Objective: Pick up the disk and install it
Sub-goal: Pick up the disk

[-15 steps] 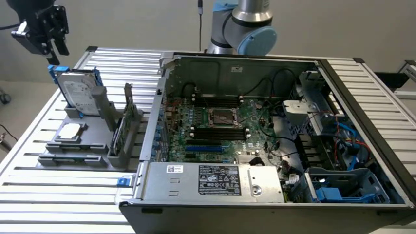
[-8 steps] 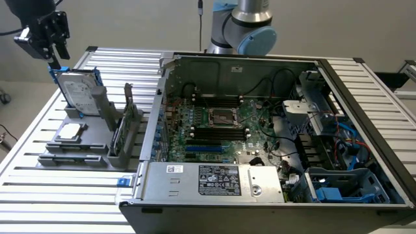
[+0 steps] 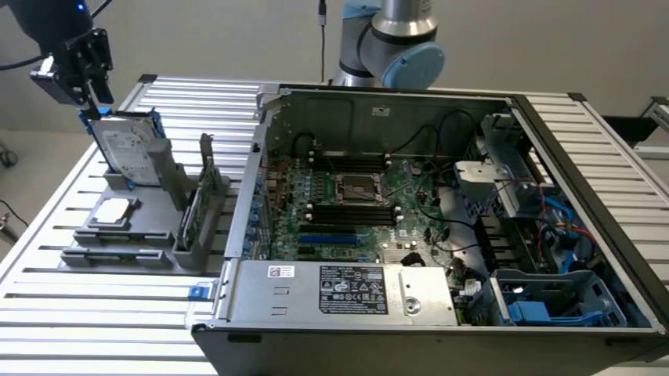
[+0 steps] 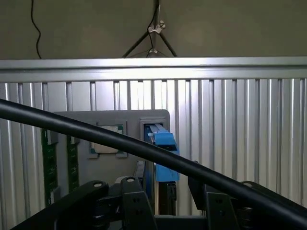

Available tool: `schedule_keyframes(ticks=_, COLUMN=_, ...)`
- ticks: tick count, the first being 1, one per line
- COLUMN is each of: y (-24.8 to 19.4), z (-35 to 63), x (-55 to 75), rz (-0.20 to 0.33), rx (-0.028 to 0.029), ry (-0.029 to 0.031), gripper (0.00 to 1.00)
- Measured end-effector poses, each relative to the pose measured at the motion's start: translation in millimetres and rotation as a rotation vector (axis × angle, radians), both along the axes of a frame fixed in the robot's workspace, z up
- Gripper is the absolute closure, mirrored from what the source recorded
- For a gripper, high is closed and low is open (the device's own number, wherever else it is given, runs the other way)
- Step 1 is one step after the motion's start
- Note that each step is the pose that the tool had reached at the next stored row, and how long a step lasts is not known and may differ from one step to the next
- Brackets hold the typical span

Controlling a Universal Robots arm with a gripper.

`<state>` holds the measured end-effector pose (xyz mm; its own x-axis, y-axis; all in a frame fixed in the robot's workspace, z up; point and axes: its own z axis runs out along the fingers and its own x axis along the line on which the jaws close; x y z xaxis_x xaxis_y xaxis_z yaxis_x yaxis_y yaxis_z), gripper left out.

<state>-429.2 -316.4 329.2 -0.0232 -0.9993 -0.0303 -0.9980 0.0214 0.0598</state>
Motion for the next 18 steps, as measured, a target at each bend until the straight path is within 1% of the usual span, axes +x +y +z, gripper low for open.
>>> schedule_keyframes(ticks=5, y=0.0, z=-9.1, x=-4.9, rz=0.027, rx=0.0000, ry=0.0000, gripper=0.51)
schedule_keyframes(ticks=10, y=0.0, z=-15.7, x=-6.3, rz=0.046, rx=-0.0014, ry=-0.0037, gripper=0.51)
schedule_keyframes(ticks=11, y=-0.1, z=-16.9, x=-6.4, rz=0.047, rx=-0.0021, ry=-0.0069, gripper=0.51)
schedule_keyframes(ticks=15, y=0.0, z=-21.0, x=-6.8, rz=0.049, rx=-0.0052, ry=-0.0225, gripper=0.51)
schedule_keyframes(ticks=17, y=0.0, z=-23.1, x=-7.3, rz=0.049, rx=-0.0067, ry=-0.0262, gripper=0.51)
schedule_keyframes(ticks=18, y=0.0, z=-24.0, x=-7.8, rz=0.049, rx=-0.0079, ry=-0.0262, gripper=0.51)
